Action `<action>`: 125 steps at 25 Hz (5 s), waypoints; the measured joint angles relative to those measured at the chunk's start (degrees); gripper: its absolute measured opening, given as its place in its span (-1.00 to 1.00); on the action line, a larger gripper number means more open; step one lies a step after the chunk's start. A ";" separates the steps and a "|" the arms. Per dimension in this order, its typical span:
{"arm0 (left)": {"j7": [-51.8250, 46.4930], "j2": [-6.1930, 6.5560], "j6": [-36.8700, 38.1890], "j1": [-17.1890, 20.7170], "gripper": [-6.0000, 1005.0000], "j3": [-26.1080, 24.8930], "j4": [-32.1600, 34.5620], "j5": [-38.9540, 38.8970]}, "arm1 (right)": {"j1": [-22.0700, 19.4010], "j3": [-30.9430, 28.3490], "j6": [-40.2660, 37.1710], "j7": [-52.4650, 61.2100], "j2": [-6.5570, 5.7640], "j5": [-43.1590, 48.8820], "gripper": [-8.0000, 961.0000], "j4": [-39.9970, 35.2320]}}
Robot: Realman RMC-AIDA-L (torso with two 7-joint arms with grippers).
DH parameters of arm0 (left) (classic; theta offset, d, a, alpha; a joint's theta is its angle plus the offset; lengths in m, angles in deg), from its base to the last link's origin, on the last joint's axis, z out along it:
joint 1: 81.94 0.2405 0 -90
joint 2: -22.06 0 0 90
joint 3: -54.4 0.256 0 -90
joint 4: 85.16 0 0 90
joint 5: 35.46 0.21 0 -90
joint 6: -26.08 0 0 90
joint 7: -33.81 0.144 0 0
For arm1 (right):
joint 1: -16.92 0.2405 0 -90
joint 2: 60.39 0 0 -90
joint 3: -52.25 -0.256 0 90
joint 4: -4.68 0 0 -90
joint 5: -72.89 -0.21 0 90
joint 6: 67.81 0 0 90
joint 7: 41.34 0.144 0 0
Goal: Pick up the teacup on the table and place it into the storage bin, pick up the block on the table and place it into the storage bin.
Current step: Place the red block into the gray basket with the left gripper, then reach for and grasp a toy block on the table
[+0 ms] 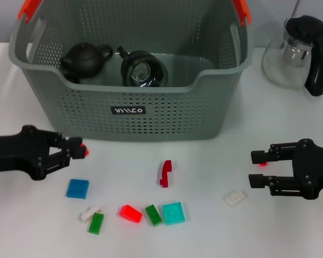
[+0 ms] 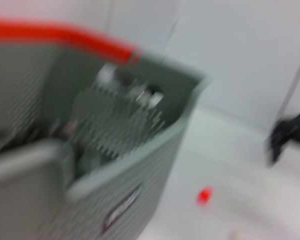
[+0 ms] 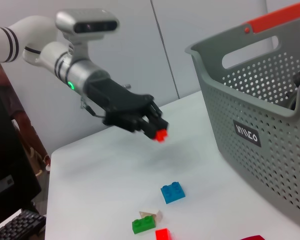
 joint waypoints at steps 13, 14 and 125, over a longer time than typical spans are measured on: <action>-11.60 2.16 3.86 -8.93 -0.47 -0.33 -1.65 -14.33 | 0.06 0.13 0.03 -0.11 0.14 0.00 0.24 0.00; -12.65 2.29 2.39 -10.04 -0.46 -0.18 -2.12 -14.95 | 0.06 0.17 0.06 -0.12 0.17 0.00 0.24 0.00; 32.80 -4.48 -27.10 9.94 0.57 2.20 -14.77 -3.60 | 0.95 -0.01 0.17 0.50 0.35 -0.01 0.24 0.52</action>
